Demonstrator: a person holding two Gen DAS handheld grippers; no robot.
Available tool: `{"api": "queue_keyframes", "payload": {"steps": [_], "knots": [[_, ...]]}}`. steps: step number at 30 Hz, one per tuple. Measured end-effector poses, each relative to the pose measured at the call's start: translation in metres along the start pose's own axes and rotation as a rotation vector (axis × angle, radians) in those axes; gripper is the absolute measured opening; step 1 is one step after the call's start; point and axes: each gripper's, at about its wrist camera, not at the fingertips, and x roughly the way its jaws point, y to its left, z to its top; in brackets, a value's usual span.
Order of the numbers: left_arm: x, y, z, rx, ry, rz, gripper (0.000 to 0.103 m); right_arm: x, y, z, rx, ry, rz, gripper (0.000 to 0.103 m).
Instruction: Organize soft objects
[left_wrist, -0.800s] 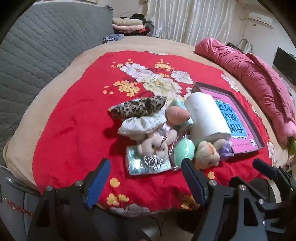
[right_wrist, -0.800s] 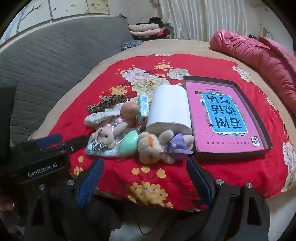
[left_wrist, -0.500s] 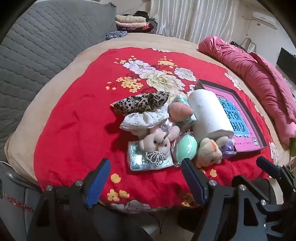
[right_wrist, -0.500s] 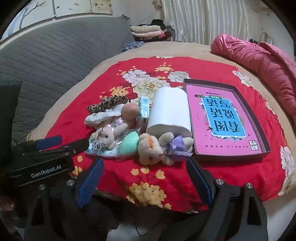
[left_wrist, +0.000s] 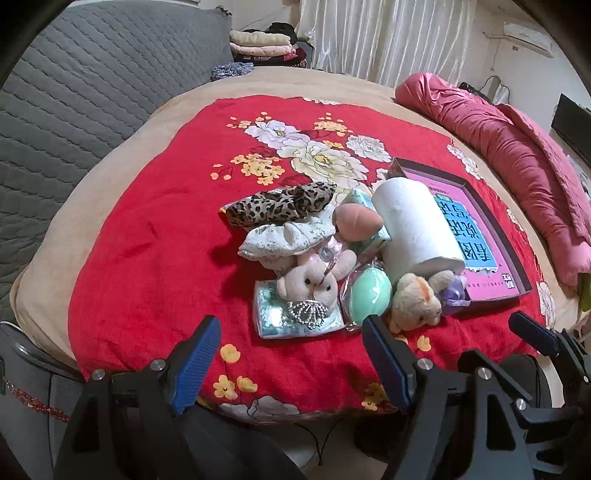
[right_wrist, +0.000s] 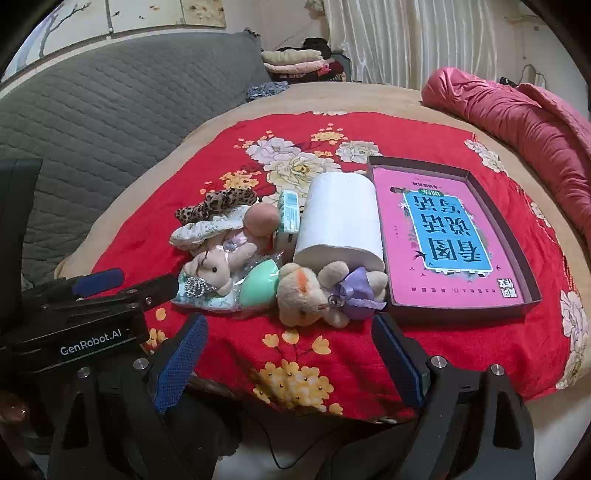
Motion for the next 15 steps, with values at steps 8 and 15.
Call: {"api": "queue_keyframes", "payload": {"steps": [8, 15], "knots": [[-0.0003, -0.0032, -0.0017, 0.007, -0.004, -0.005, 0.078, 0.001, -0.0017, 0.0, 0.007, 0.003, -0.003, 0.091], [-0.0005, -0.0034, -0.0018, 0.009, -0.007, -0.007, 0.078, 0.0002, -0.0016, 0.0, 0.006, 0.001, -0.004, 0.091]]}}
